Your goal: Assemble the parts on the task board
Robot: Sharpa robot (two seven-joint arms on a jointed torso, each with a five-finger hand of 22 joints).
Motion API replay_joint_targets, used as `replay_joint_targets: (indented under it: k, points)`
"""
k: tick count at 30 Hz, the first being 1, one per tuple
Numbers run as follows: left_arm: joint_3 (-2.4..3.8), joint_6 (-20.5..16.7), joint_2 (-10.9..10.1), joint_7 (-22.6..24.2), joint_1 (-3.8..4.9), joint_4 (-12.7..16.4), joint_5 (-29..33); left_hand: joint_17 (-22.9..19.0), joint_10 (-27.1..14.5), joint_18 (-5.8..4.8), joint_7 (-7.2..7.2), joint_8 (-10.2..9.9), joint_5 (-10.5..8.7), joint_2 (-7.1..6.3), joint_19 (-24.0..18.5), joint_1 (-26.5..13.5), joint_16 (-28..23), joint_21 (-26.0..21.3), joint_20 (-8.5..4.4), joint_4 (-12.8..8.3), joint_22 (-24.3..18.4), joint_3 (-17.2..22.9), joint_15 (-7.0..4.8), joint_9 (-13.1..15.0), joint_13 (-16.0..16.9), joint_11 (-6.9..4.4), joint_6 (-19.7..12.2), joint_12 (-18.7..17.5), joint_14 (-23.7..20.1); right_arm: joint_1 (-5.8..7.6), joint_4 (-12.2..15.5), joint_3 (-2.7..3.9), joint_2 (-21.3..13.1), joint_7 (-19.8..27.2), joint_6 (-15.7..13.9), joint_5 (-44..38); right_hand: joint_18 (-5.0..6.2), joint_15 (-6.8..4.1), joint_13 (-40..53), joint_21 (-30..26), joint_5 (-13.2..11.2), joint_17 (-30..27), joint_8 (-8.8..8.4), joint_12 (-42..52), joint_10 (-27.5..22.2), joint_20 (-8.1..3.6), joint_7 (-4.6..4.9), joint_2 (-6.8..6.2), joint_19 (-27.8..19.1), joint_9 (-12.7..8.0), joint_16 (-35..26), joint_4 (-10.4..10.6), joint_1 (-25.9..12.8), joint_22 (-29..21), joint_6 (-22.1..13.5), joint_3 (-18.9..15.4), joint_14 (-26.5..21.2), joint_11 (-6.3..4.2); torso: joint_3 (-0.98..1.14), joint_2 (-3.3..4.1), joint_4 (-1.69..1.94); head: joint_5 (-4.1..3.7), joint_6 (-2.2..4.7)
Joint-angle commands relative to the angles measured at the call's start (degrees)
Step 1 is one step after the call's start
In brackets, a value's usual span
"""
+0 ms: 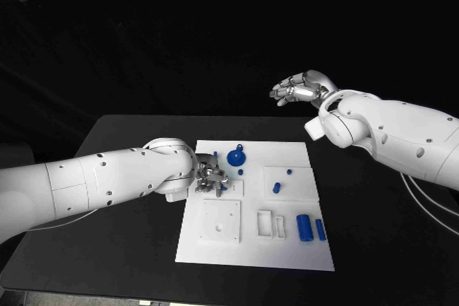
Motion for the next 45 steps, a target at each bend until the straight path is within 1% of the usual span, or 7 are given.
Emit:
replay_joint_targets:
  k: [1, 11, 19, 25, 28, 37, 45]
  points:
    - [0.01, -0.63, 0.08, -0.41, -0.03, -0.04, 0.01, -0.13, -1.04, 0.77, -0.55, -0.38, -0.98, -3.06, -0.27, -0.63, 0.24, 0.07, -7.45, 0.86, -0.09, -0.77, -0.12, 0.08, -0.16, -0.6, 0.39, 0.12, -0.26, -0.05, 0.07, 0.04, -0.01, 0.17, 0.68, -0.53, 0.04, 0.31, -0.13, -0.34, 0.14, 0.1, 0.37, 0.02, 0.03, 0.03, 1.68, -0.05, -0.34, -0.07, -0.32, -0.24, 0.57, 0.06, -0.53, -0.06, -0.21, 0.33, 0.0, 0.0, -0.03, -0.02, 0.01]
    - [0.03, -2.97, -0.34, -0.78, -0.03, -0.23, -0.88, -0.43, -1.59, 0.95, -0.32, -0.73, -1.0, -10.44, -0.92, -3.7, -0.05, -0.09, -7.54, 0.86, -0.24, -6.56, -0.38, 0.48, -0.72, -0.41, -0.84, -0.35, -1.1, -0.3, 0.09, 0.04, -0.19, 0.16, 0.75, -0.55, 0.03, 0.47, -0.54, -0.54, 0.12, 0.15, 0.24, 0.02, -0.24, 0.17, 1.8, -0.19, -0.72, -0.25, -0.65, -0.27, 0.64, 0.11, -0.85, -0.15, -0.52, 0.45, -0.02, 0.0, 0.01, -0.24, 0.15]
    - [0.12, -4.48, -1.19, 0.01, -0.04, 0.2, -0.78, -0.95, -1.74, 1.17, -0.15, -1.1, -0.98, -15.91, -1.16, -1.77, -0.37, -0.37, -7.75, 5.15, -0.77, -5.02, -0.75, 1.06, -1.66, -0.31, -1.71, -1.12, -1.73, -0.48, 0.12, 0.04, -0.4, 0.23, 0.71, -0.55, -0.03, 0.77, -1.04, -0.86, 0.13, 0.21, 0.2, 0.08, -0.52, 0.34, 1.9, -0.27, -1.4, -0.44, -1.14, -0.21, 0.66, 0.19, -1.07, -0.28, -1.12, 0.58, -0.08, -0.02, -0.06, -0.29, 0.32]
    - [0.65, -6.21, -2.41, 1.61, -0.02, 1.23, 0.99, -1.93, -4.0, 0.71, 1.85, -4.41, -0.99, -19.73, -2.41, 1.15, -1.81, -1.0, -7.39, 7.58, -1.21, -4.08, -0.58, 0.54, -2.29, 1.58, -8.48, -2.39, -3.81, -0.6, 0.09, 0.04, -0.57, 0.28, 0.7, -0.55, -0.06, 0.91, -1.28, -1.0, 0.13, 0.26, 0.2, 0.14, -0.63, 0.42, 1.94, -0.28, -1.71, -0.53, -1.35, -0.17, 0.68, 0.25, -1.16, -0.34, -1.38, 0.63, -0.06, -0.05, -0.04, -0.42, 0.67]
    - [1.05, -6.22, -3.39, 1.85, -0.01, 2.17, 1.75, -2.16, -4.18, 0.55, 2.24, -4.69, -0.96, -20.27, -2.7, 1.87, -1.94, -1.1, -7.27, 8.08, -1.29, -4.32, -0.23, 0.54, -2.44, 1.91, -9.15, -2.55, -4.01, -0.64, 0.07, 0.04, -0.69, 0.25, 0.72, -0.55, -0.07, 0.96, -1.36, -1.05, 0.14, 0.28, 0.2, 0.16, -0.66, 0.44, 1.94, -0.28, -1.81, -0.56, -1.41, -0.15, 0.67, 0.27, -1.18, -0.36, -1.46, 0.64, -0.04, -0.04, -0.04, -0.46, 0.82]
    - [5.33, -3.1, -5.26, 2.2, 0.19, 0.13, 4.07, -2.78, -4.84, 0.32, 2.52, -4.82, -0.95, -19.27, -3.35, 4.12, -2.5, -1.53, -7.06, 7.93, -1.63, -5.13, 0.14, 0.73, -2.89, 2.2, -9.79, -3.17, -4.59, -0.7, -0.24, 0.04, -0.98, 0.3, 0.72, -0.5, -0.07, 1.03, -1.48, -1.11, 0.15, 0.32, 0.23, 0.22, -0.68, 0.48, 1.94, -0.25, -1.95, -0.6, -1.5, -0.11, 0.69, 0.31, -1.19, -0.38, -1.57, 0.65, 0.01, -0.05, 0.11, -0.45, 1.7]
    - [6.26, -1.85, -3.08, 1.89, 1.46, -6.17, 3.62, -4.28, -6.62, -0.27, 3.5, -5.39, -0.87, -17.3, -5.04, 6.7, -4.55, -3.21, -6.28, 6.7, -2.64, -6.85, 1.3, 0.53, -4.33, 3.14, -12.79, -5.43, -6.11, -0.7, -0.17, 0.04, -1.16, 0.31, 0.61, -0.48, -0.06, 1.05, -1.57, -1.13, 0.26, 0.36, 0.25, 0.28, -0.66, 0.51, 1.95, -0.24, -2.0, -0.63, -1.54, -0.02, 0.62, 0.36, -1.18, -0.4, -1.58, 0.65, 0.0, 0.09, -0.13, -0.37, 2.28]
